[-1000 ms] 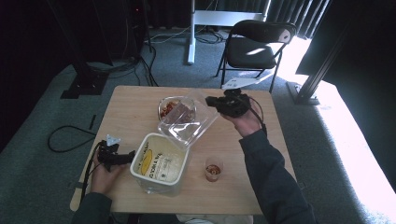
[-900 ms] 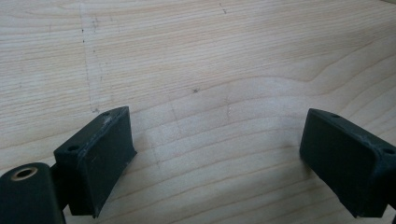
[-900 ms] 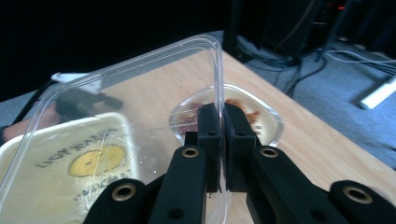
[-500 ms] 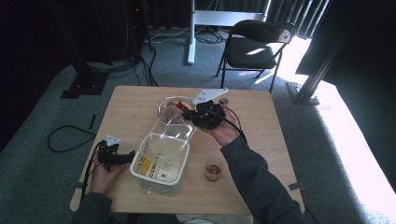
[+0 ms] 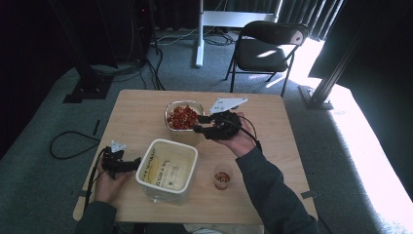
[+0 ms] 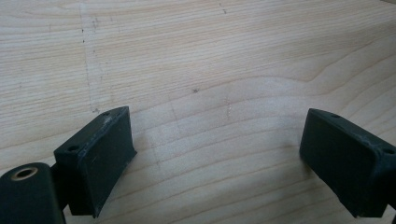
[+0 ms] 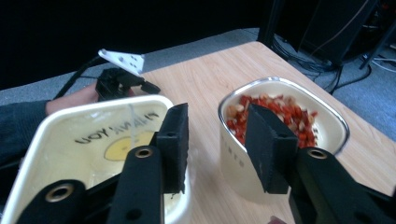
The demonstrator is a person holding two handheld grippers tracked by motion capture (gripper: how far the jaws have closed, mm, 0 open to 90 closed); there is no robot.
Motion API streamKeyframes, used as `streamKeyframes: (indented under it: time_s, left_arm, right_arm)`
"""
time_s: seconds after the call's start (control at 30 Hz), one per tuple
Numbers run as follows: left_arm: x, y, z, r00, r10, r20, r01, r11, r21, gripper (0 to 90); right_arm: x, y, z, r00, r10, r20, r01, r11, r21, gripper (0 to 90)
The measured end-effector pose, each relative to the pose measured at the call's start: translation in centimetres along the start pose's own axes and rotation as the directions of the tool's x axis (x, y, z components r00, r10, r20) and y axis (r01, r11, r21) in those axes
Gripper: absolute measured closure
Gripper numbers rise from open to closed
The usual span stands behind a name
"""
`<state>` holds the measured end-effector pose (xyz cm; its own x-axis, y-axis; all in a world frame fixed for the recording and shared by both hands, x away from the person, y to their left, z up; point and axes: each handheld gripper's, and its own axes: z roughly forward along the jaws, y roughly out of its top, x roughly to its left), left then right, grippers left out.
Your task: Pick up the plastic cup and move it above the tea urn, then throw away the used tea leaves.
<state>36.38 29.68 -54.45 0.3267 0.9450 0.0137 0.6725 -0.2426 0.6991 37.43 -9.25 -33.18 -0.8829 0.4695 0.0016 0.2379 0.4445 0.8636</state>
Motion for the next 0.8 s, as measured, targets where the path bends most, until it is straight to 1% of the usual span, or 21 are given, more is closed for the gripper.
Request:
streamKeyframes:
  time_s: [0.07, 0.17, 0.23, 0.33, 0.43, 0.47, 0.53, 0.6, 0.63, 0.7, 0.73, 0.77, 0.8]
  left_arm:
    - [0.0, 0.0, 0.0, 1.0000, 0.001, 0.000, -0.001, 1.0000, 0.000, 10.3]
    - [0.0, 0.0, 0.0, 1.0000, 0.001, -0.001, -0.001, 1.0000, -0.001, 10.3]
    - [0.0, 0.0, 0.0, 1.0000, 0.001, -0.001, -0.001, 1.0000, -0.001, 10.3]
    - [0.0, 0.0, 0.0, 1.0000, 0.002, -0.001, -0.002, 1.0000, -0.001, 10.3]
    - [0.0, 0.0, 0.0, 1.0000, -0.001, 0.000, 0.001, 1.0000, -0.001, 10.3]
    - [0.0, 0.0, 0.0, 1.0000, -0.001, 0.000, 0.001, 1.0000, -0.001, 10.3]
    - [0.0, 0.0, 0.0, 1.0000, 0.000, 0.000, 0.000, 1.0000, 0.000, 10.3]
    - [0.0, 0.0, 0.0, 1.0000, 0.000, 0.000, 0.000, 1.0000, 0.000, 10.3]
    - [0.0, 0.0, 0.0, 1.0000, 0.000, 0.000, 0.000, 1.0000, 0.000, 10.3]
    - [0.0, 0.0, 0.0, 1.0000, 0.000, -0.001, 0.000, 1.0000, -0.002, 10.3]
    - [0.0, 0.0, 0.0, 1.0000, 0.000, -0.001, 0.000, 1.0000, -0.002, 10.3]
    - [0.0, 0.0, 0.0, 1.0000, 0.000, -0.001, 0.000, 1.0000, -0.002, 10.3]
    - [0.0, 0.0, 0.0, 1.0000, 0.000, -0.001, 0.000, 1.0000, -0.002, 10.3]
  right_arm:
    - [-0.3, -0.8, -0.1, 0.9999, 0.015, 0.004, -0.015, 1.000, -0.002, 56.7]
    - [-0.9, -2.0, -0.4, 0.9993, 0.028, 0.025, -0.028, 1.000, 0.006, 52.7]
    - [-1.2, -2.8, -0.5, 0.9986, 0.043, 0.029, -0.044, 0.999, 0.014, 51.1]
    - [-1.7, -3.8, -0.6, 0.9975, 0.061, 0.036, -0.062, 0.998, 0.030, 51.5]
    - [-1.7, -5.0, -1.0, 0.9969, 0.070, 0.035, -0.071, 0.997, 0.025, 49.2]
    - [-1.7, -5.5, -1.1, 0.9962, 0.076, 0.042, -0.077, 0.997, 0.028, 48.8]
    - [-1.7, -6.6, -1.5, 0.9952, 0.083, 0.051, -0.085, 0.996, 0.026, 47.6]
    - [-1.5, -7.9, -1.8, 0.9946, 0.090, 0.053, -0.090, 0.996, 0.011, 46.5]
    - [-1.5, -8.5, -2.0, 0.9939, 0.090, 0.063, -0.091, 0.996, 0.008, 44.9]
    - [-1.2, -9.8, -2.3, 0.9929, 0.084, 0.084, -0.085, 0.996, 0.007, 45.4]
    - [-1.2, -9.8, -2.3, 0.9929, 0.084, 0.084, -0.085, 0.996, 0.007, 45.4]
    - [-1.2, -10.4, -2.4, 0.9930, 0.081, 0.086, -0.082, 0.997, 0.005, 45.5]
    - [-0.9, -11.6, -2.8, 0.9902, 0.093, 0.104, -0.095, 0.995, 0.011, 45.5]
